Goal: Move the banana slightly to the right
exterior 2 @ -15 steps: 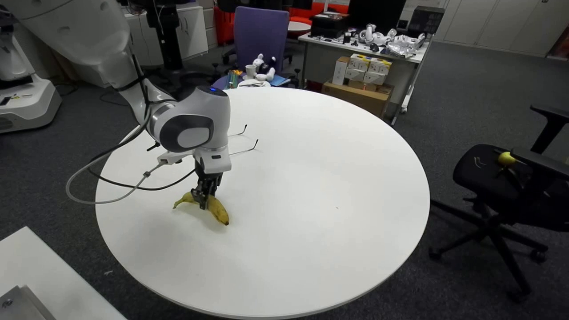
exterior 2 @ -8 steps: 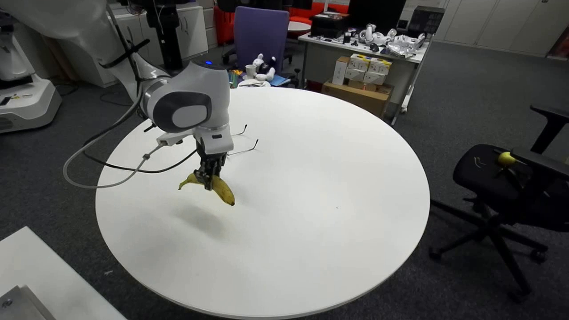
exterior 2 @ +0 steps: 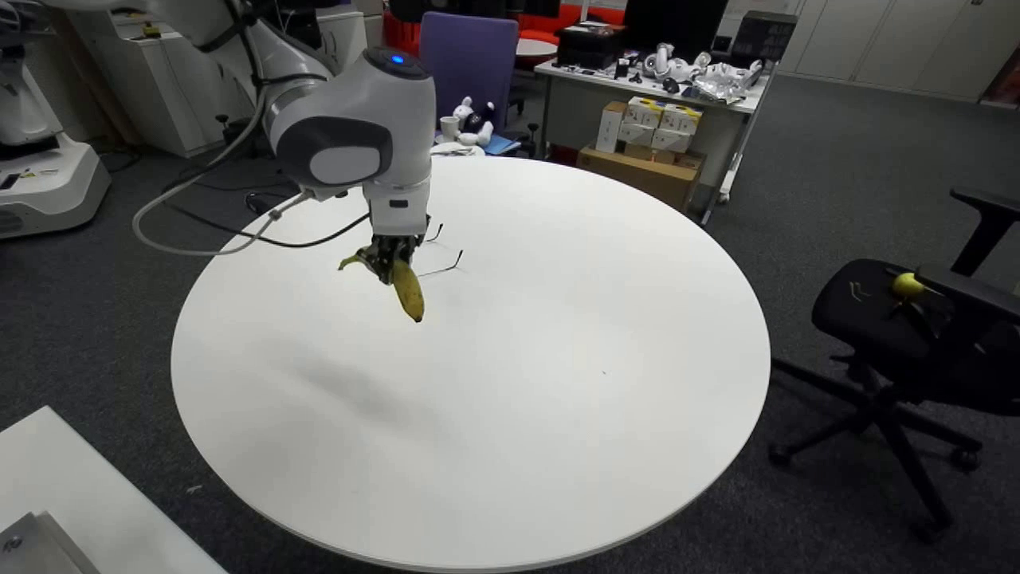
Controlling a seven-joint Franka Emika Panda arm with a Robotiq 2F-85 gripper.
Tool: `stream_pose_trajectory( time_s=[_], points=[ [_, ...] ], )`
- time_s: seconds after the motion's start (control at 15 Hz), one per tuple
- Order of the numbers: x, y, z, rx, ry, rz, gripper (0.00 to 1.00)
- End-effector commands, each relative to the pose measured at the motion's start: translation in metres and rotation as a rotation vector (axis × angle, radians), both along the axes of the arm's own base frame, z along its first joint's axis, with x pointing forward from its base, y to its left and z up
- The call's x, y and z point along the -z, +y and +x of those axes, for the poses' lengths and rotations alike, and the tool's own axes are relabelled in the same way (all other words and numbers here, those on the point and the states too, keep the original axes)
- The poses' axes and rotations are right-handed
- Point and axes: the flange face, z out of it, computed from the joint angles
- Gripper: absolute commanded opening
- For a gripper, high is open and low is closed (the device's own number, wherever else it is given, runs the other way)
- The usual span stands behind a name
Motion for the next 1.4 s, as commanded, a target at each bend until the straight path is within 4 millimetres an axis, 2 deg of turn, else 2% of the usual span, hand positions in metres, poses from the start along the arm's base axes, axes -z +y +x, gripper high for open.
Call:
stream_pose_trajectory(
  time_s=[0.0, 0.13, 0.33, 0.8, 1.07, 1.33],
  points=[
    [-0.036, -0.017, 0.028, 0.167, -0.066, 0.091, 0.25],
    [-0.043, -0.031, 0.041, 0.268, -0.101, 0.116, 0.25],
    [-0.041, -0.053, 0.058, 0.386, -0.117, 0.124, 0.25],
    [-0.011, -0.104, 0.084, 0.55, -0.08, 0.095, 0.25],
    [-0.003, -0.118, 0.095, 0.6, -0.07, 0.079, 0.25],
    [0.015, -0.126, 0.103, 0.632, -0.046, 0.034, 0.25]
  ],
)
